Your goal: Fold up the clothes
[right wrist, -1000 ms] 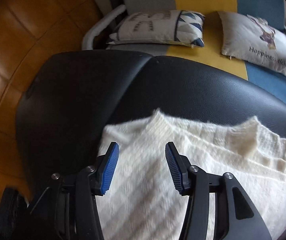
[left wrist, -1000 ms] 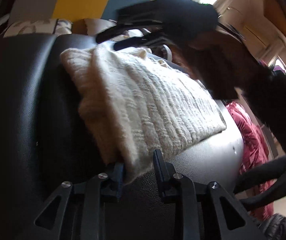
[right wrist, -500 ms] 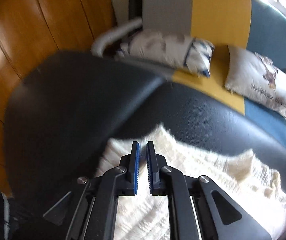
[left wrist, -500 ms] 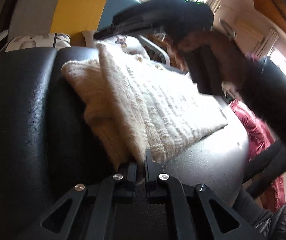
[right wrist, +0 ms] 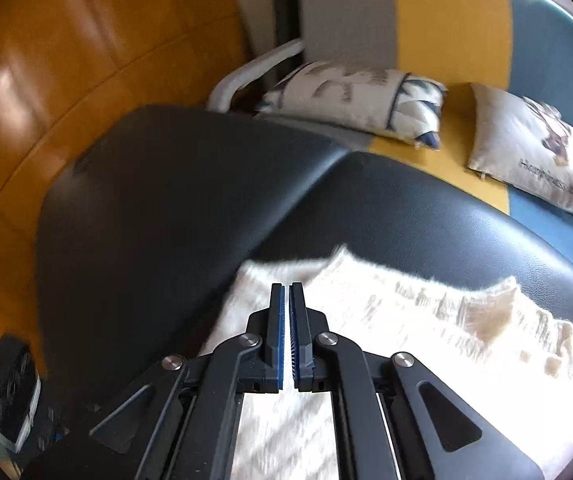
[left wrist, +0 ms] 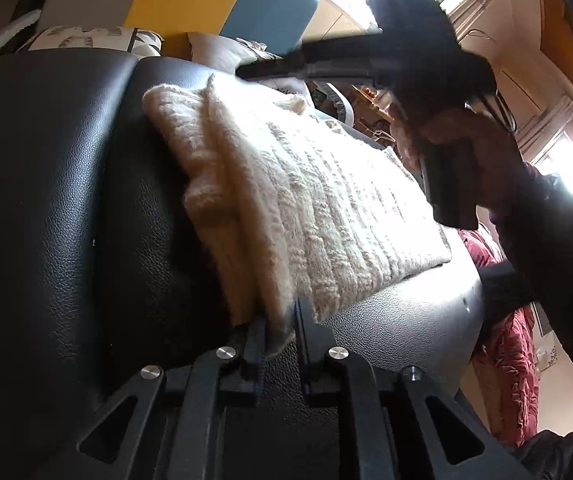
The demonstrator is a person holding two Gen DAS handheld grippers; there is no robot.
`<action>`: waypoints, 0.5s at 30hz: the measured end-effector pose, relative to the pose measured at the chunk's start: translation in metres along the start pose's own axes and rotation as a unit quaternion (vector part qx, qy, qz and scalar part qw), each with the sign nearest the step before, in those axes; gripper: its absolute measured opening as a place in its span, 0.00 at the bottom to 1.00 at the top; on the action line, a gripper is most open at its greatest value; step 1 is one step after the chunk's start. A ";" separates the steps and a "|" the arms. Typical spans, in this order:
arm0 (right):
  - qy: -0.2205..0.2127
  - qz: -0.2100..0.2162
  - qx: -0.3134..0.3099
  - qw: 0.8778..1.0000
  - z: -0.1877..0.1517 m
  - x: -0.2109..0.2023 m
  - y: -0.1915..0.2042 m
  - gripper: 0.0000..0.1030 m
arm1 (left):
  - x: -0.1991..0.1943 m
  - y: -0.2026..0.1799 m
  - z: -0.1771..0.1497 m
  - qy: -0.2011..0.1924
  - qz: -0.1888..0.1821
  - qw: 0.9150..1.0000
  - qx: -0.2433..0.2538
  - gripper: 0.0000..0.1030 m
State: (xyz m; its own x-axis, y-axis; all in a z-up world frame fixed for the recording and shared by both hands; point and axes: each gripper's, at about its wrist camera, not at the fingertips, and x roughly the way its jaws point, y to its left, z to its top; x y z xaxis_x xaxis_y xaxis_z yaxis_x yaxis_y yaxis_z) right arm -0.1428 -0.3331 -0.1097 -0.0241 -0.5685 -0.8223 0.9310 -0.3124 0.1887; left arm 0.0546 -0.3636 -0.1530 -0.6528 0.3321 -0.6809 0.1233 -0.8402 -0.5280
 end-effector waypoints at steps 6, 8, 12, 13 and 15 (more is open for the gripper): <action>0.030 -0.008 0.027 0.999 -0.016 0.038 -0.007 0.05 | -0.009 -0.001 -0.001 0.003 0.025 1.000 -0.017 0.16; 0.013 0.006 0.056 0.998 -0.019 0.025 -0.016 0.05 | -0.019 0.001 -0.001 0.005 0.042 0.999 -0.028 0.17; -0.022 0.021 0.060 0.998 -0.045 -0.014 -0.021 0.05 | -0.048 0.000 0.013 -0.031 0.058 0.998 -0.023 0.18; -0.028 0.023 0.063 0.997 -0.050 -0.024 -0.025 0.05 | -0.052 -0.005 0.019 -0.041 0.052 0.998 -0.020 0.18; -0.036 0.030 0.071 0.996 -0.067 -0.041 -0.029 0.05 | -0.060 -0.013 0.030 -0.063 0.040 0.997 -0.012 0.19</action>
State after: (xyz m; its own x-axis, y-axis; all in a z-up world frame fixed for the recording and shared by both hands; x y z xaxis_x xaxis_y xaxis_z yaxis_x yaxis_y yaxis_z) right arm -0.1446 -0.2498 -0.1172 -0.0014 -0.6409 -0.7676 0.8706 -0.3785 0.3145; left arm 0.0696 -0.3854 -0.0896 -0.7283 0.2077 -0.6530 0.1953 -0.8505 -0.4883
